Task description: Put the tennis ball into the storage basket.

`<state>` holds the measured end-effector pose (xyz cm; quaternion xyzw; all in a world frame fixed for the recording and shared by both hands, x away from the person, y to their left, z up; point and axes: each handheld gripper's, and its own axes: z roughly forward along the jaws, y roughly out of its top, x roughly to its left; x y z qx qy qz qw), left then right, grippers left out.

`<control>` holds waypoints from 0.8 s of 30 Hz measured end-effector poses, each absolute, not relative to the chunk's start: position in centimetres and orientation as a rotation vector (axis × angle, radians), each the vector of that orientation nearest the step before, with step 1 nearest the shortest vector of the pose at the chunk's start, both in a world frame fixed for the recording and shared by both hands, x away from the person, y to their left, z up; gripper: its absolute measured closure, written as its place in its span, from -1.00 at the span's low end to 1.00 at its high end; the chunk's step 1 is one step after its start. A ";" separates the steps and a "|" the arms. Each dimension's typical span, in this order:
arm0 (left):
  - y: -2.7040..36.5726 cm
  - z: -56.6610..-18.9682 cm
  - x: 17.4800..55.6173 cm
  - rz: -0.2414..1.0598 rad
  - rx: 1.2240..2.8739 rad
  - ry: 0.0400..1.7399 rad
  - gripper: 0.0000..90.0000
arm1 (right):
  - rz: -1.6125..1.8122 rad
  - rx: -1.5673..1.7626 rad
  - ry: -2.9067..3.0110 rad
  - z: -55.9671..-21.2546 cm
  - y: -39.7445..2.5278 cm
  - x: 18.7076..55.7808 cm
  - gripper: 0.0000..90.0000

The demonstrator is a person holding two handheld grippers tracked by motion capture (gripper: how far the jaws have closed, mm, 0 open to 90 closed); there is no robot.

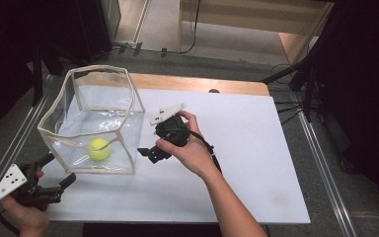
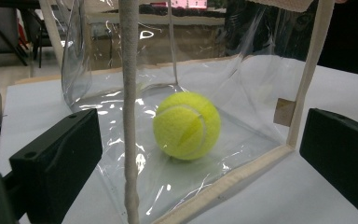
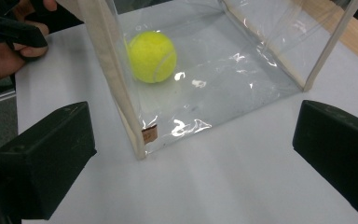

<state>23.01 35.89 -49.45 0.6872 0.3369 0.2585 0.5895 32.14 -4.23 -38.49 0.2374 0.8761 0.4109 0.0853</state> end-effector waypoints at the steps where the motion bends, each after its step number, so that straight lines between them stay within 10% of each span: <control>1: 35.9 -49.4 23.0 0.604 1.603 0.783 -1.00 | 1.227 0.712 2.608 -38.6 -4.4 32.0 -1.00; 24: 35.8 -49.5 23.0 0.606 1.607 0.778 -1.00 | 1.314 0.823 2.530 -44.0 -10.2 29.9 -1.00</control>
